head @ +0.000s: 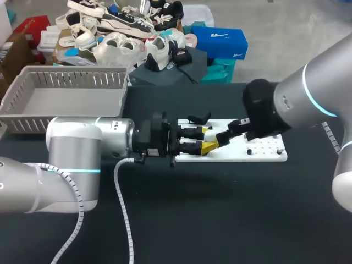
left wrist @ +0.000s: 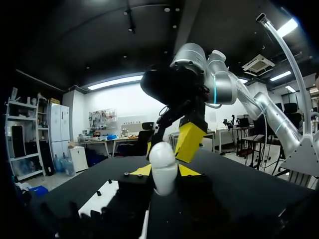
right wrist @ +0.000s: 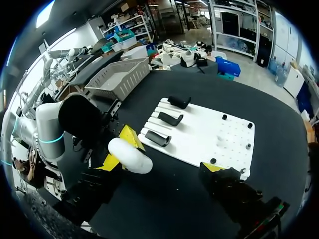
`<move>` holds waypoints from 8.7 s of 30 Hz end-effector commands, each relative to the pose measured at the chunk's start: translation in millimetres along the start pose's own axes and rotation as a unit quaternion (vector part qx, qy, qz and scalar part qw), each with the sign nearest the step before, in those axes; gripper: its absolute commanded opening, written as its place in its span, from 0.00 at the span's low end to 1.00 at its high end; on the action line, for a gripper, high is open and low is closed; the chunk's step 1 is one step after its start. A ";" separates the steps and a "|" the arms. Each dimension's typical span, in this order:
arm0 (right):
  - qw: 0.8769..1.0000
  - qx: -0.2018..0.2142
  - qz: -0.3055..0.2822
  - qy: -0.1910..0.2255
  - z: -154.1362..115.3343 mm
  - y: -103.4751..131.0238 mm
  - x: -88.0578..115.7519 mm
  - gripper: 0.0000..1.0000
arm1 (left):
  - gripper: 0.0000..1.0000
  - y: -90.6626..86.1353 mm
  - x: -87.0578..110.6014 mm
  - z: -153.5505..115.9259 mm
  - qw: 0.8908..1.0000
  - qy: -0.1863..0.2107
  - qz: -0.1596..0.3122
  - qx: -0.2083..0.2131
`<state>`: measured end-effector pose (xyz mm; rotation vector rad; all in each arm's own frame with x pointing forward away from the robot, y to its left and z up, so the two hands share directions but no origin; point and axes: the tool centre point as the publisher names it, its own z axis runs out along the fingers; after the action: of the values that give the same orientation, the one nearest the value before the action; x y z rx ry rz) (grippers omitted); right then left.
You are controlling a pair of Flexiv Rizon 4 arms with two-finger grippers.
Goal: Pick up each earbud case from the left stands, insert the matching earbuds, close the lid, and place the case in the box.
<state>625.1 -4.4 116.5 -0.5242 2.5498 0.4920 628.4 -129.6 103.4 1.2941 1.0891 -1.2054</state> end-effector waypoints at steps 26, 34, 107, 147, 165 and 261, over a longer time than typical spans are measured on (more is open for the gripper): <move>0.967 0.250 -0.020 0.049 -74.6 -58.8 -4.0 1.00 | 0.00 -1.4 1.3 0.7 1.000 -0.001 0.001 0.001; 0.954 0.280 0.015 0.102 -66.9 -86.3 22.9 1.00 | 0.00 -1.4 1.3 0.7 1.000 -0.001 0.001 0.001; 0.942 0.279 0.019 0.187 31.5 -165.0 51.7 0.35 | 0.00 -1.4 1.3 0.7 1.000 -0.001 0.001 0.001; 0.938 0.282 0.017 0.199 36.8 -165.0 51.4 0.00 | 0.00 -1.4 1.3 0.7 1.000 -0.001 0.001 0.001; 0.940 0.313 0.003 0.135 -37.0 -99.7 24.5 0.00 | 0.00 -1.4 1.3 0.7 1.000 -0.001 0.001 0.001; 0.883 0.325 0.295 0.165 -61.5 54.5 11.3 0.00 | 0.00 -1.4 1.3 0.7 1.000 -0.001 0.001 0.001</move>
<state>567.8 12.6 173.5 0.4658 2.9478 -0.3093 627.0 -130.1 102.8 1.2952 1.0880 -1.2068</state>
